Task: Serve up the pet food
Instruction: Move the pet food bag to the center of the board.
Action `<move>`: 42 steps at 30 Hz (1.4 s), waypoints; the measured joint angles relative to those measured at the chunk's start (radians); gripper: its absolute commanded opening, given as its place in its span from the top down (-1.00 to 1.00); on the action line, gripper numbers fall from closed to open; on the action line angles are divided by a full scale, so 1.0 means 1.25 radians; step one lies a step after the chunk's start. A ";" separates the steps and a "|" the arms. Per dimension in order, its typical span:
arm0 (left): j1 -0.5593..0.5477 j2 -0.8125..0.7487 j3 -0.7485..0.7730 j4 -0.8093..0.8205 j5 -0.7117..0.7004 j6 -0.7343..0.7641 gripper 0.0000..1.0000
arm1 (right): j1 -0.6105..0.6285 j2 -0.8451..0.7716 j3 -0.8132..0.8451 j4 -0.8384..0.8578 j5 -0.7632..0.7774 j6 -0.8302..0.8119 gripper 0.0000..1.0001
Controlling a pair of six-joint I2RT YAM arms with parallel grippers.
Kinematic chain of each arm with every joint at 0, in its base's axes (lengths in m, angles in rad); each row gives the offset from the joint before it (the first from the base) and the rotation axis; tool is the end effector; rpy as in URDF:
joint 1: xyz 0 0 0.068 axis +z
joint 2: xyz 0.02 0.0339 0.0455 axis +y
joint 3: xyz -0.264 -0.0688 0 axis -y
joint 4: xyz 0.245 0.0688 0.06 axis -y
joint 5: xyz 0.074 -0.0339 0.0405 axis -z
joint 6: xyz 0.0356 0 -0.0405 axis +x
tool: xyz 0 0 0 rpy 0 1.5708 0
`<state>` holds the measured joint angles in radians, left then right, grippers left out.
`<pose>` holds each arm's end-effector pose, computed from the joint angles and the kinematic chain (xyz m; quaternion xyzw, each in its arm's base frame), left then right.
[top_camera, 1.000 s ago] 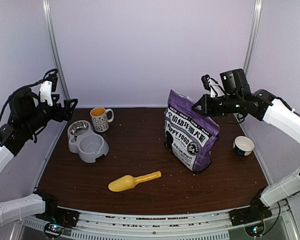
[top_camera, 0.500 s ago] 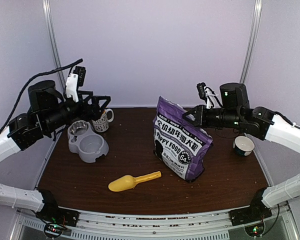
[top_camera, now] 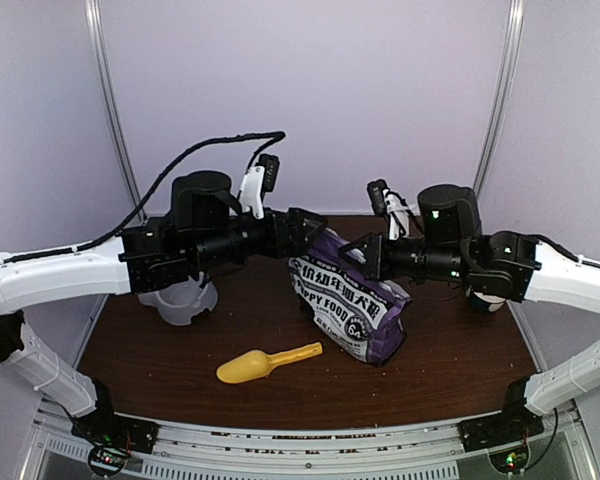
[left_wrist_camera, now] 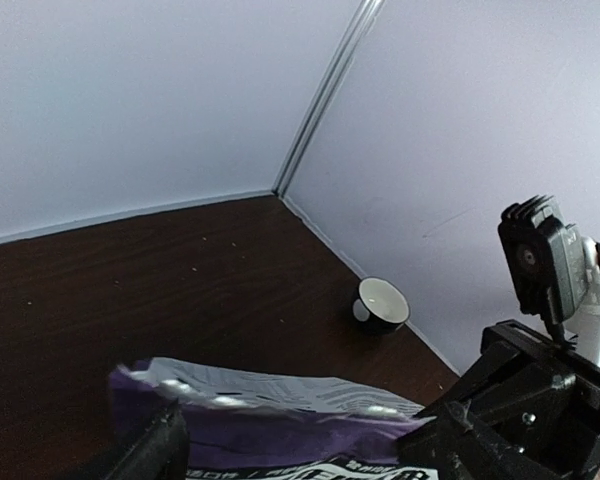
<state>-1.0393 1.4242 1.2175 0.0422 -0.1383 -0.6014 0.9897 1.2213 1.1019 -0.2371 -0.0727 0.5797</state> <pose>0.1772 -0.2917 0.3652 0.1217 0.7525 -0.4359 0.4785 0.1530 0.2377 0.3537 -0.1874 0.7993 0.4240 0.3823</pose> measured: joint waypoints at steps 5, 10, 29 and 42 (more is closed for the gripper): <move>-0.020 0.025 -0.007 0.040 0.013 -0.067 -0.61 | 0.031 0.015 -0.005 0.026 0.018 -0.003 1.00; -0.020 0.011 -0.036 0.071 0.003 -0.108 -0.17 | 0.038 0.015 -0.014 0.042 0.023 -0.010 1.00; -0.020 -0.022 -0.112 0.074 -0.031 -0.179 0.04 | 0.048 0.043 -0.018 0.073 0.042 -0.030 1.00; -0.020 -0.032 -0.116 0.098 -0.022 -0.197 0.05 | 0.048 0.054 -0.010 0.075 0.042 -0.045 1.00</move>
<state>-1.0641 1.3838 1.0725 0.1642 -0.1658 -0.8471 1.0500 1.2888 1.0893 -0.1432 -0.0208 0.5228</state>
